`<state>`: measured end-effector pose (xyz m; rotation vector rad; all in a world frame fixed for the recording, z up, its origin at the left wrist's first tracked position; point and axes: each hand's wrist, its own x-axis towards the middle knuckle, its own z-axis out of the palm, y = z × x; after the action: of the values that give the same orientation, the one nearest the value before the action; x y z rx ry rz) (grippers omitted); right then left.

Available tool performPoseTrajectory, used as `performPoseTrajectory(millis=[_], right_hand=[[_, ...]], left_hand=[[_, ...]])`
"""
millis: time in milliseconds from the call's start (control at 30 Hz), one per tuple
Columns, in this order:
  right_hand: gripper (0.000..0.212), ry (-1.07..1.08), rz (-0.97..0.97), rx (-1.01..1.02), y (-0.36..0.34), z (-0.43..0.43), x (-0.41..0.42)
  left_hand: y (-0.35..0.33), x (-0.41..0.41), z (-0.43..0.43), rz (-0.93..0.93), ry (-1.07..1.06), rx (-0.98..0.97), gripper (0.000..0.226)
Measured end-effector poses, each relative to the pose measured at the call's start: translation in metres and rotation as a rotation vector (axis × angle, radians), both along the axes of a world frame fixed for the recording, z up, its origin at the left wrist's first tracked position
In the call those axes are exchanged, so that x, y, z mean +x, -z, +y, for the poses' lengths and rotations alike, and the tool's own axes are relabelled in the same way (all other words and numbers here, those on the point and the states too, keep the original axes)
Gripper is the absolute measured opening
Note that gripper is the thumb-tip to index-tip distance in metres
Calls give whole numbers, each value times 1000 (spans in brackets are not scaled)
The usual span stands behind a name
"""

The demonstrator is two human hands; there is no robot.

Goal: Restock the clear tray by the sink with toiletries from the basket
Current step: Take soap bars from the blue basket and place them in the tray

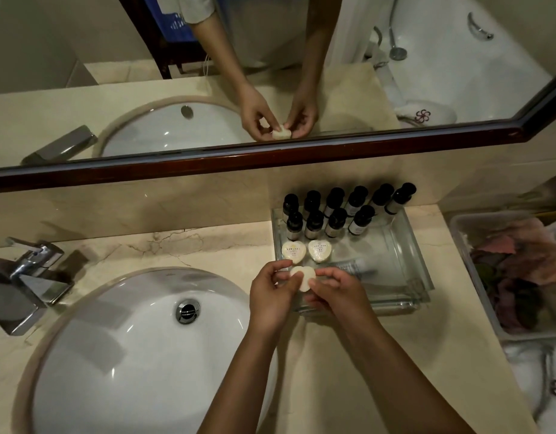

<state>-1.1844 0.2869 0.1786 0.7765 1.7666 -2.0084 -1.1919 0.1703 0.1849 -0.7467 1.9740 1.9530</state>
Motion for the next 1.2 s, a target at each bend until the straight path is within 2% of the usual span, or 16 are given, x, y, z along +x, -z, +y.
performPoseTrajectory(millis=[100,267,400,767,1200], right_hand=[[21,-8,11,39,5,0,-3],[23,8,8,151,16,-6,-5],[24,26,68,269,21,-15,-6],[25,18,98,426,29,-19,-5],[23,78,117,434,23,-13,13]], left_hand=[[6,-2,3,-25,-30,-84,18],[12,3,9,1,-18,-318,10],[13,4,10,53,-20,-435,16],[16,1,8,23,0,-451,18],[4,17,0,24,-40,-459,29]])
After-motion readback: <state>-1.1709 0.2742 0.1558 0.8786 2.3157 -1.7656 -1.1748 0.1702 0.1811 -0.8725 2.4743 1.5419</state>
